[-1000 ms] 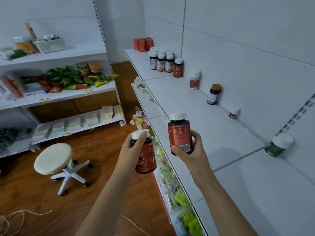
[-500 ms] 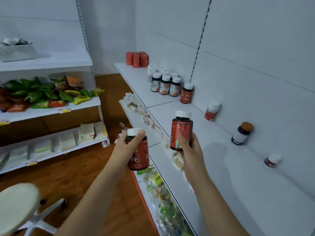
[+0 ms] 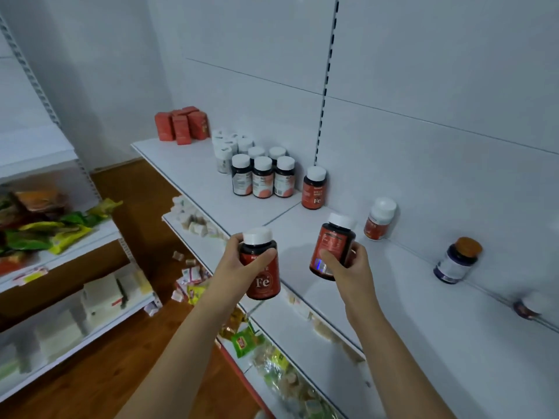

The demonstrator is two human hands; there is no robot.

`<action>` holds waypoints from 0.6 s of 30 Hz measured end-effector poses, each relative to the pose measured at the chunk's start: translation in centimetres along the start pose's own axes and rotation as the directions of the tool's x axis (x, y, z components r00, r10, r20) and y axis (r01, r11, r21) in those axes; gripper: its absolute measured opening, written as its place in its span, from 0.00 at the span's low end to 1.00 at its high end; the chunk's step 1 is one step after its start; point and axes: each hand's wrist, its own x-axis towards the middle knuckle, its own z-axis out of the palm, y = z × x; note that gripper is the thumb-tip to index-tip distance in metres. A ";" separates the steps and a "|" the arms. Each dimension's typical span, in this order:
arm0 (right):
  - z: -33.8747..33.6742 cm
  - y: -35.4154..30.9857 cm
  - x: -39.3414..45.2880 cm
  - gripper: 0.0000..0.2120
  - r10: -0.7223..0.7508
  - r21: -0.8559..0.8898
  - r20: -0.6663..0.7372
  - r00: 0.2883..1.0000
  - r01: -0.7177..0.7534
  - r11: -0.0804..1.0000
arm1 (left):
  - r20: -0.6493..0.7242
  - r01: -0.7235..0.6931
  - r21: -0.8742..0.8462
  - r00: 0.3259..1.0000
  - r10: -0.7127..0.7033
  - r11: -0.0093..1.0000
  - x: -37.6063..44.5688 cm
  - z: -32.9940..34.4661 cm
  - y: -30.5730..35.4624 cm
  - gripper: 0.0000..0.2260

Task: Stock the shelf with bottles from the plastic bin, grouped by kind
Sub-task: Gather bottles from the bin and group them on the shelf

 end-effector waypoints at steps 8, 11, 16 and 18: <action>3.6 1.9 11.6 0.26 -0.093 -0.158 -0.210 0.973 0.060 0.986 | 0.217 -0.122 0.209 0.973 0.076 0.970 13.2 0.4 -0.4 0.22; 4.2 2.2 15.5 0.26 -0.131 -0.188 -0.247 0.960 0.085 0.979 | 0.312 -0.209 0.224 0.941 0.134 0.952 17.5 1.3 -0.4 0.24; 4.4 4.1 19.0 0.24 -0.262 -0.470 -0.264 0.928 0.113 0.876 | 0.466 -0.316 0.215 0.864 0.187 0.924 22.8 2.9 -1.6 0.29; 4.5 5.1 19.2 0.23 -0.326 -0.690 -0.272 0.905 0.053 0.722 | 0.522 -0.397 0.297 0.829 0.200 0.869 24.2 3.3 -2.2 0.33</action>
